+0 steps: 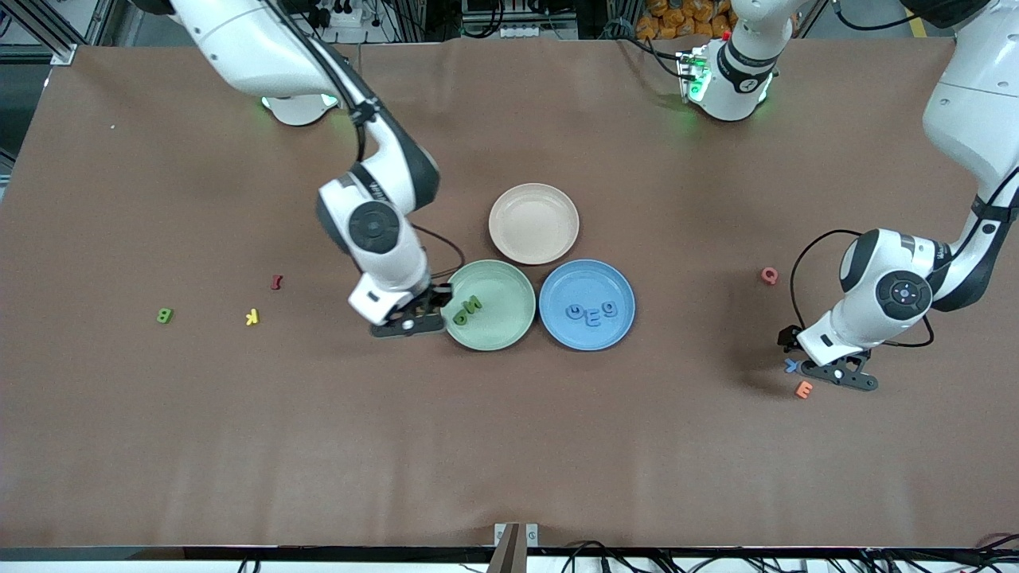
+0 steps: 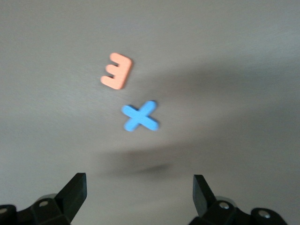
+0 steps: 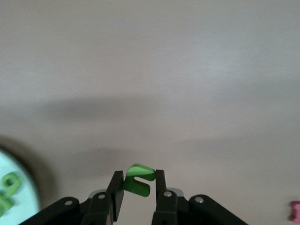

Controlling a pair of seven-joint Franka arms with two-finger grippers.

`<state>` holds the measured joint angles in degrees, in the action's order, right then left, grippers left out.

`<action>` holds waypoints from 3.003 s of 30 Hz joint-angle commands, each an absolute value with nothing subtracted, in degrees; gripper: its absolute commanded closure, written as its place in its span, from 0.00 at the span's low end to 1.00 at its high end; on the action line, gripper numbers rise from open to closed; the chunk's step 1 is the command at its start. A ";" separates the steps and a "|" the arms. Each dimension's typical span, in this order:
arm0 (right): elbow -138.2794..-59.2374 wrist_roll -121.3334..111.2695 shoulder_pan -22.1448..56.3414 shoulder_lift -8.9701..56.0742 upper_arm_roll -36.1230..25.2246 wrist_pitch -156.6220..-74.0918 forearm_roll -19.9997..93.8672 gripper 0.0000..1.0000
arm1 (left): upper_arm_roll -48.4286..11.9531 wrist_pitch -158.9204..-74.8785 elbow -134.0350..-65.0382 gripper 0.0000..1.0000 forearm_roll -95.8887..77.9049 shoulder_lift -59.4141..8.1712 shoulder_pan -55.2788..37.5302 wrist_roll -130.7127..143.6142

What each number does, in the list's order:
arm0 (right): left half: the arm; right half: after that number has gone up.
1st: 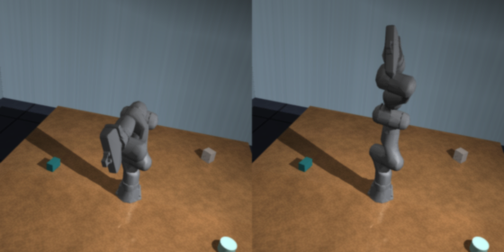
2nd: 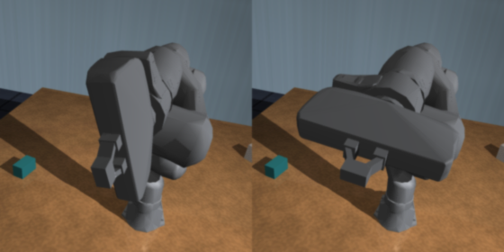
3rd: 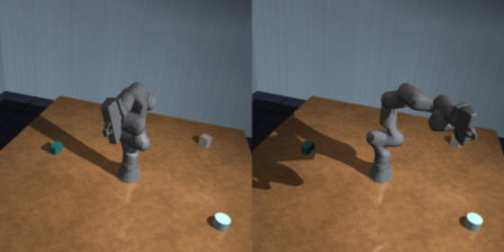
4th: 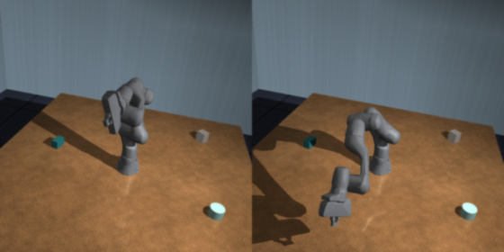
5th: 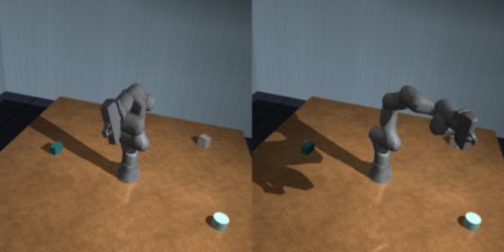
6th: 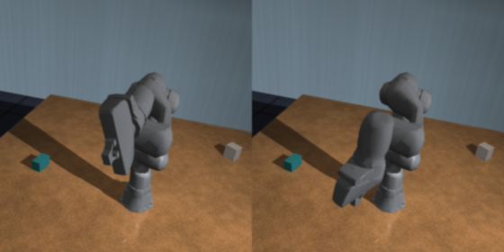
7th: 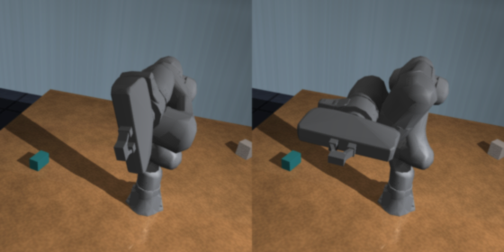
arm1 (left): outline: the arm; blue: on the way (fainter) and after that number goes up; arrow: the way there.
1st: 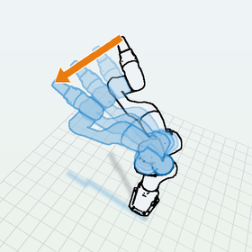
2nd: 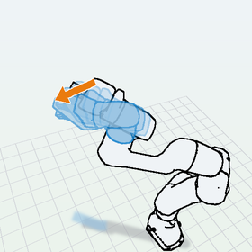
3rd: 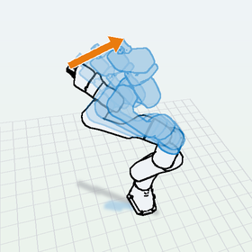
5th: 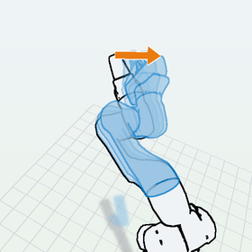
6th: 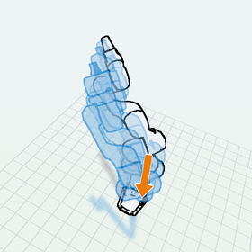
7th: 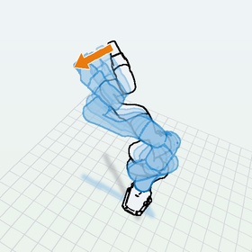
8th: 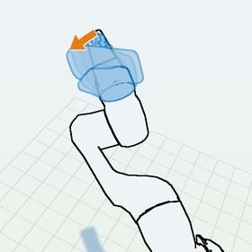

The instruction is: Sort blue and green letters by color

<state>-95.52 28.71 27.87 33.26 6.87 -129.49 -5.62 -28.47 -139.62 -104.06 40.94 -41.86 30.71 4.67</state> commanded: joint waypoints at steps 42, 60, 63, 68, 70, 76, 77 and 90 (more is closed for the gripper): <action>-87.54 13.10 12.31 31.56 6.42 -116.90 -5.62 0.00 | -28.21 -139.57 -101.51 0.90 38.85 -43.86 27.33 13.44; -88.06 -1.23 -8.34 28.39 5.98 -111.71 -5.98 0.00 | -33.66 -135.71 -100.29 0.93 35.42 -41.13 26.90 22.57; -88.94 -1.23 -9.84 28.13 5.02 -111.71 -5.98 0.00 | -36.12 -133.69 -99.32 0.93 35.42 -41.13 26.11 27.32; -89.91 -1.23 -10.02 28.13 1.24 -112.67 -5.98 0.00 | -37.88 -131.84 -98.18 0.93 35.33 -41.13 23.21 35.58; -90.44 -1.23 -9.93 27.95 -0.26 -113.64 -5.98 0.00 | -38.58 -131.31 -98.00 0.93 35.33 -41.13 21.89 39.01; -97.46 -1.23 -11.51 24.27 -2.11 -120.84 -5.98 0.00 | -40.78 -130.26 -97.91 0.93 35.33 -41.13 17.50 49.99; -98.86 -1.23 -12.12 23.65 -2.02 -122.24 -5.98 0.00 | -40.96 -129.99 -97.91 0.93 35.33 -41.13 16.62 51.40; -115.04 -1.32 -16.08 18.72 -2.02 -141.58 -5.98 0.00 | -44.47 -121.91 -97.47 0.89 35.33 -40.96 6.42 66.35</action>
